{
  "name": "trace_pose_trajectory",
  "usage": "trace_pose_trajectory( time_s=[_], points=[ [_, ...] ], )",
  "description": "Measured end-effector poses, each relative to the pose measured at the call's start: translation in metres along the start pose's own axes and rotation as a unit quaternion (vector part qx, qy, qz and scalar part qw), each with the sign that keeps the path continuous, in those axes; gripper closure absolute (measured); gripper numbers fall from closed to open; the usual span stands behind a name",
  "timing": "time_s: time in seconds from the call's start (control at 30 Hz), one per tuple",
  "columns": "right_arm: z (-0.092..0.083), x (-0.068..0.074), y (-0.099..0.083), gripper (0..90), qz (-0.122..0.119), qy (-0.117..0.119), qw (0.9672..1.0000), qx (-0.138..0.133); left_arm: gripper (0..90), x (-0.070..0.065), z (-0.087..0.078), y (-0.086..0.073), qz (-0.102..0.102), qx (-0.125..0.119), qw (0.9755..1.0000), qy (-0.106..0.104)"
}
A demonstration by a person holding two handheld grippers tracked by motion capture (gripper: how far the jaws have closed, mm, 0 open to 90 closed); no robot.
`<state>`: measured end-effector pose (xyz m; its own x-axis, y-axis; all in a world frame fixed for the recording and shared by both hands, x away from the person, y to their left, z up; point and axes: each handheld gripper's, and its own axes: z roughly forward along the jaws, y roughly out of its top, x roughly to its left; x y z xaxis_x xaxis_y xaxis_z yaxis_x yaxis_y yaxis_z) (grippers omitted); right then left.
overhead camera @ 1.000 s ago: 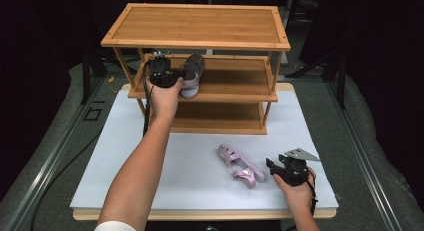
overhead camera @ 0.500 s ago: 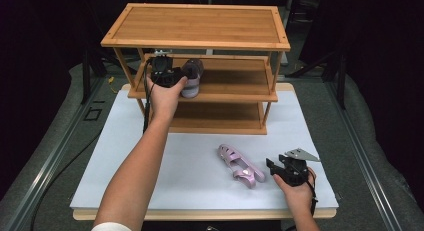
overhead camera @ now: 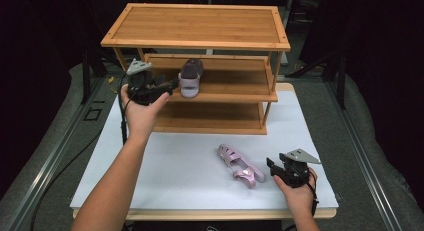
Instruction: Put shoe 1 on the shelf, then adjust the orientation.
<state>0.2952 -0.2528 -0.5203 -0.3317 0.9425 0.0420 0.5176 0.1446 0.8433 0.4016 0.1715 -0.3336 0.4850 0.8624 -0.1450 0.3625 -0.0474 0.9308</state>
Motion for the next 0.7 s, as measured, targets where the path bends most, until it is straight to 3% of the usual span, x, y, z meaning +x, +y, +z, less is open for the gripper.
trace_pose_trajectory(
  time_s=[0.07, 0.2, 0.27, 0.3, 0.33, 0.43, 0.53, 0.7],
  points=[
    [-0.003, 0.005, 0.003, 46.2, -0.014, -0.003, 0.9999, -0.005, 49.5, 0.005, -0.011, -0.013, -0.002, 0.0, 0.9999, -0.012],
    [-0.011, 0.017, 0.009, 49.1, -0.055, -0.009, 0.9983, -0.019, 50.9, 0.015, -0.025, -0.047, 0.018, 0.012, 0.9995, -0.022],
    [-0.014, 0.024, 0.011, 54.5, -0.08, -0.014, 0.9964, -0.025, 51.6, 0.021, -0.032, -0.066, 0.02, 0.017, 0.9995, -0.02],
    [-0.015, 0.027, 0.012, 59.1, -0.091, -0.002, 0.9953, -0.032, 52.4, 0.024, -0.035, -0.076, 0.019, 0.018, 0.9995, -0.016],
    [-0.019, 0.031, 0.013, 64.4, -0.102, -0.013, 0.9943, -0.029, 53.4, 0.028, -0.038, -0.085, 0.016, 0.021, 0.9995, -0.017],
    [-0.024, 0.04, 0.017, 77.6, -0.126, 0.002, 0.991, -0.044, 53.8, 0.036, -0.044, -0.109, 0.018, 0.048, 0.9983, -0.028],
    [-0.026, 0.046, 0.018, 80.0, -0.14, 0.014, 0.989, -0.044, 53.8, 0.039, -0.047, -0.132, 0.025, 0.07, 0.9965, -0.039],
    [-0.023, 0.054, 0.017, 76.4, -0.152, 0.037, 0.9865, -0.049, 51.4, 0.041, -0.047, -0.162, 0.038, 0.069, 0.9962, -0.037]
  ],
)
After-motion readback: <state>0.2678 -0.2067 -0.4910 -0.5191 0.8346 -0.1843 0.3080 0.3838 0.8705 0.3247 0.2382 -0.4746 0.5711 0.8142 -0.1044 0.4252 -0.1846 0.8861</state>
